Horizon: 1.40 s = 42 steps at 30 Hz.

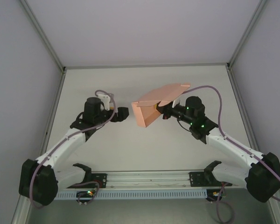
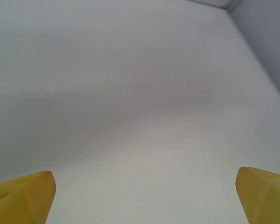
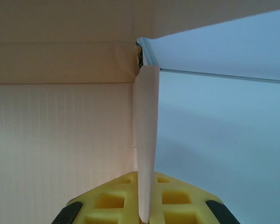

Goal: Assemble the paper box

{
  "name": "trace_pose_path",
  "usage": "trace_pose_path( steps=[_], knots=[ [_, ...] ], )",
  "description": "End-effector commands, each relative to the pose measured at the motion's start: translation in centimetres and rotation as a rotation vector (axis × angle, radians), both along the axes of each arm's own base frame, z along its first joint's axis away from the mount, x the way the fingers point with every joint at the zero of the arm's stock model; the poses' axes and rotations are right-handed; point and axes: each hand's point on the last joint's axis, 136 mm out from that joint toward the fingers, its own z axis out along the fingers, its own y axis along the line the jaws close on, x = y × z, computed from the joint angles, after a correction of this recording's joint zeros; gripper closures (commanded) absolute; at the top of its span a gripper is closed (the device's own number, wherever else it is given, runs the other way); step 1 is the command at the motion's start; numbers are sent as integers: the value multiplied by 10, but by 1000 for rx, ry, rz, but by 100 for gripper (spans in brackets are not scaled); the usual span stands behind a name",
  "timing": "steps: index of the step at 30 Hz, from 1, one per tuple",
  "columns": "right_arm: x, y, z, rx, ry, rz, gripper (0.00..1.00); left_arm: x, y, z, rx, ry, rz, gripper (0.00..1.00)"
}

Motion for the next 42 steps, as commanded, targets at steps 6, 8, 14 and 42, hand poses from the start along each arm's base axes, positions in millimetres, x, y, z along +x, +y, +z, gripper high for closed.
trace_pose_path(
  steps=[6,8,14,42],
  knots=[
    [-15,23,8,64,-10,111,100,0,-88,78,-207,-182,-351,0],
    [-14,26,6,66,-4,102,100,2,-100,82,-218,-192,-384,0],
    [-3,22,-15,-91,-14,-55,100,-6,-125,97,-289,-218,-496,0],
    [57,-6,-88,-469,300,-512,100,-54,-175,109,-230,-270,-681,0]
  ],
)
